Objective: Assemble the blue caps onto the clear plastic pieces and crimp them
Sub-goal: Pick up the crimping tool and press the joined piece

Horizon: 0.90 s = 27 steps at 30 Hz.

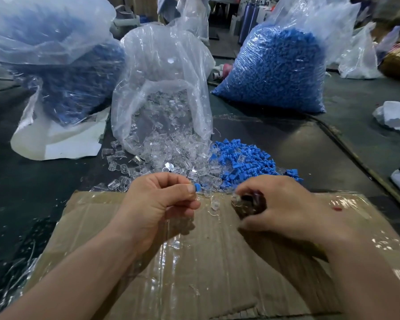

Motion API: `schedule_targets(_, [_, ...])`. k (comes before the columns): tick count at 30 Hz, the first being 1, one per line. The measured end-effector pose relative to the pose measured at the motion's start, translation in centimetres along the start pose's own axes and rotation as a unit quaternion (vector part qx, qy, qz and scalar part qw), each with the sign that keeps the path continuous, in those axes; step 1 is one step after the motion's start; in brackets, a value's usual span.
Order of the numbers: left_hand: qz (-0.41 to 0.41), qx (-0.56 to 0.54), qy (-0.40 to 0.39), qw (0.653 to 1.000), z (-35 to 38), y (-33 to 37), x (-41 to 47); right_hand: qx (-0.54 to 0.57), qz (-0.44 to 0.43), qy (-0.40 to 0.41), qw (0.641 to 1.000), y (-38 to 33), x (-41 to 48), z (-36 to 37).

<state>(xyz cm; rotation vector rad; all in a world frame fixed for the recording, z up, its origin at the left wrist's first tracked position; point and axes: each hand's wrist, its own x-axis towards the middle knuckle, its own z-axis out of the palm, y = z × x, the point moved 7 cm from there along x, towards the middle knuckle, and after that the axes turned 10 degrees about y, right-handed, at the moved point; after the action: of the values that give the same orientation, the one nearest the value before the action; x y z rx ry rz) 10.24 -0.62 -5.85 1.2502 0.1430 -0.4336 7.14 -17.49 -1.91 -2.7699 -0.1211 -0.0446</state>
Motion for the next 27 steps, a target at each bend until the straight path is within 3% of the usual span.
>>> schedule_targets(3, [0.016,-0.003,0.004,1.0,0.0,0.3,0.0,0.032,-0.017,0.007,0.999,-1.1,0.6,0.8])
schedule_targets(7, [0.021,0.0,0.005,1.0,0.0,0.3,0.1,0.001,0.062,-0.018,0.998,2.9,-0.7,-0.9])
schedule_targets(13, [0.029,-0.002,0.012,1.0,-0.3,0.5,0.2,-0.038,0.094,-0.109,0.989,5.3,-1.5,-0.4])
schedule_targets(21, [0.032,-0.006,0.005,0.999,-0.2,0.6,0.2,-0.053,0.066,-0.108,0.991,5.2,-1.2,0.2])
schedule_targets(27, [0.03,-0.009,0.004,0.999,-0.3,0.5,0.4,-0.061,0.038,-0.028,0.997,4.2,-0.5,-0.7])
